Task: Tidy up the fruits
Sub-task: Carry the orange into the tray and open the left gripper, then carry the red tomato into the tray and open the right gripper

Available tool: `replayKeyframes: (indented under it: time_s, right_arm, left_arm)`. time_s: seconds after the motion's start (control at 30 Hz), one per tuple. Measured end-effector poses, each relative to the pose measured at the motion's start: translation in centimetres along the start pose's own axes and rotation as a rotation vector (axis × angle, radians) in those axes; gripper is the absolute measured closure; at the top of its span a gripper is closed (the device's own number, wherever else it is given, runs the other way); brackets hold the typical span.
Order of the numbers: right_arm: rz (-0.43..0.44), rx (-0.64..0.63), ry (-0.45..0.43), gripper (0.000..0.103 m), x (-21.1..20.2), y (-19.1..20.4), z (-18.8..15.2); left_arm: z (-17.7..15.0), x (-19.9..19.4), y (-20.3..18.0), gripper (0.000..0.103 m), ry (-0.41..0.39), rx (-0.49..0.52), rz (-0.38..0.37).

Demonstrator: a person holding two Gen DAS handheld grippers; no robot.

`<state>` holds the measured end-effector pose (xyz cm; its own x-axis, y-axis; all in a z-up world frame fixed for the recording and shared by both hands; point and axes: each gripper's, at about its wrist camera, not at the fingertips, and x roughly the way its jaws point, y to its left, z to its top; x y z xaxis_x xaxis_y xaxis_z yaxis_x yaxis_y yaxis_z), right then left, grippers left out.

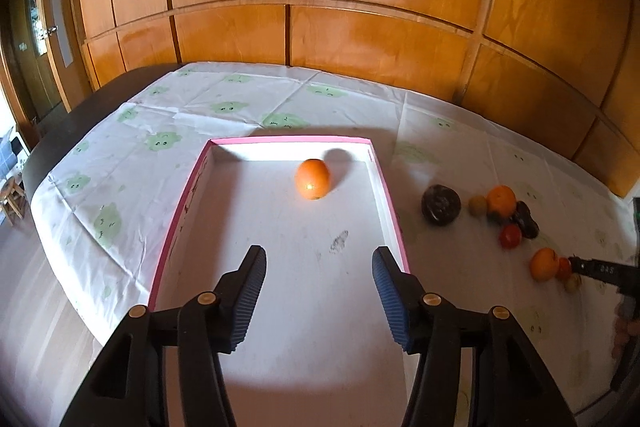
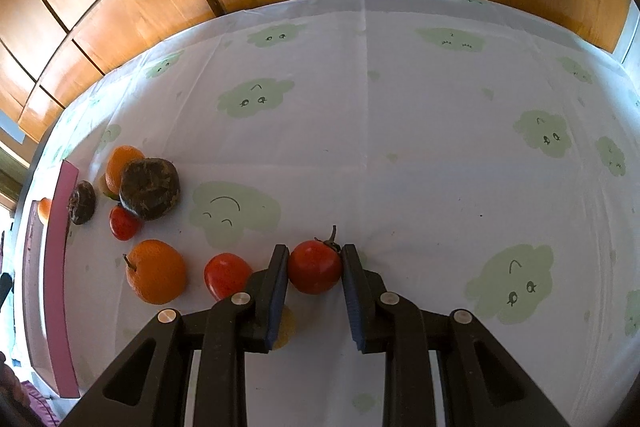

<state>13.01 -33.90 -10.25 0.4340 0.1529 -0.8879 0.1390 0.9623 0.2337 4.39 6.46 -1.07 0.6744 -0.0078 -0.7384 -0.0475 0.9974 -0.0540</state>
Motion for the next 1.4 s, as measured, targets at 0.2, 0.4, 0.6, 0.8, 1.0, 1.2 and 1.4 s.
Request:
replayKeyframes:
  time_s: [0.2,0.4,0.6,0.8,1.0,1.2,1.4]
  right_arm:
    - [-0.006,0.003,-0.014,0.077,-0.3,0.2,-0.4]
    - [-0.02,0.022,-0.024,0.077,-0.8,0.1,-0.5]
    - [-0.05,0.03,-0.08,0.077,-2.9,-0.3,-0.3]
    - [-0.055,-0.027,-0.129,0.077,-5.2,1.2,-0.4]
    - [0.009,-0.146,-0.16,0.077,-6.9,5.7,-1.1]
    - [0.157,-0.322,-0.13,0.077,-7.1,12.8,-2.2]
    - [0.3,-0.464,-0.084,0.077,-6.4,21.0,-3.3]
  left_arm:
    - [-0.9,-1.1,-0.4,0.039,-0.016,0.015,0.001]
    - [-1.1,-1.6,-0.3,0.038,-0.031,0.015,-0.005]
    - [-1.3,-1.7,0.0,0.038,-0.033,0.01,-0.006]
    - [-1.4,-1.6,0.3,0.036,-0.028,0.0,-0.008]
    - [-1.5,-1.4,0.8,0.035,-0.027,-0.009,-0.002]
    - [-1.5,-1.4,2.4,0.035,-0.028,-0.049,0.016]
    - [-1.3,-1.9,5.6,0.035,-0.051,-0.113,0.069]
